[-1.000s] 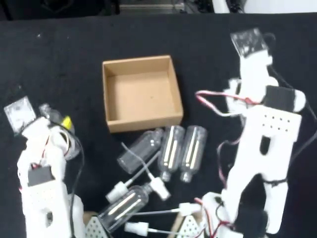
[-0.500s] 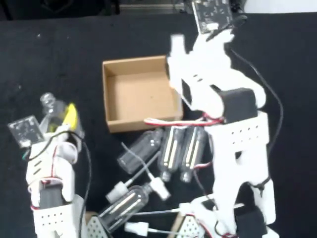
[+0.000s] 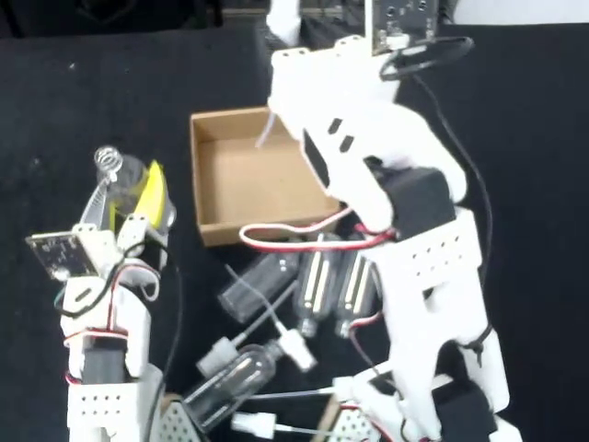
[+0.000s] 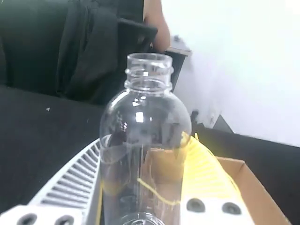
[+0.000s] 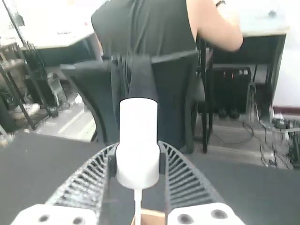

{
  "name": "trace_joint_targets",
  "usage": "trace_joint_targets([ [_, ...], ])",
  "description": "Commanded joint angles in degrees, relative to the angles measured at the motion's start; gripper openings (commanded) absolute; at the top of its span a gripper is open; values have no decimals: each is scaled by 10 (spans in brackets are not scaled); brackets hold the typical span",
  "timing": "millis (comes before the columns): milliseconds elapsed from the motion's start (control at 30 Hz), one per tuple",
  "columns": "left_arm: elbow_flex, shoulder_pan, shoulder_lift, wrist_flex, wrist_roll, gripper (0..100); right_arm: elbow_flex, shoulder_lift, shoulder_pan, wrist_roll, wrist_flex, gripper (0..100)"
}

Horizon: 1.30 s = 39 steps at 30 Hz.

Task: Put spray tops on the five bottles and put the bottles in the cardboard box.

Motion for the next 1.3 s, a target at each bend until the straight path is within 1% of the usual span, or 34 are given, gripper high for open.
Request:
trace_joint_targets([
  [0,13,8,-4,-21,1,30,-3,-34,-8,-4,-13,11],
  [100,13,15,-4,-21,4,30,-6,-34,-12,-4,-13,11],
  [200,14,36,-4,-25,-5,30,-7,-38,-8,-4,-14,11],
  [267,14,53,-4,-25,-52,30,-1,-50,-12,-4,-12,11],
  [333,14,81,-4,-25,-122,30,1,-63,-14,-5,-6,11],
  [400,14,108,-4,-23,-186,30,6,-82,-32,-18,-1,11],
  [467,14,131,-4,-22,-228,30,24,-100,-49,-47,2,11],
  [533,14,150,-4,-21,-249,30,44,-116,-82,-64,-3,12],
  [600,14,160,-2,-20,-254,30,68,-131,-112,-62,-27,12],
  [633,14,161,1,-20,-254,30,81,-137,-115,-55,-40,12],
  [733,14,159,-4,-3,-254,30,122,-159,-115,-28,-95,12],
  [900,14,162,-4,16,-254,30,189,-200,-116,-28,-169,11],
  [1067,14,163,-4,13,-254,30,234,-236,-115,-26,-215,11],
  [1267,14,163,-4,12,-254,30,284,-236,-118,-25,-258,11],
])
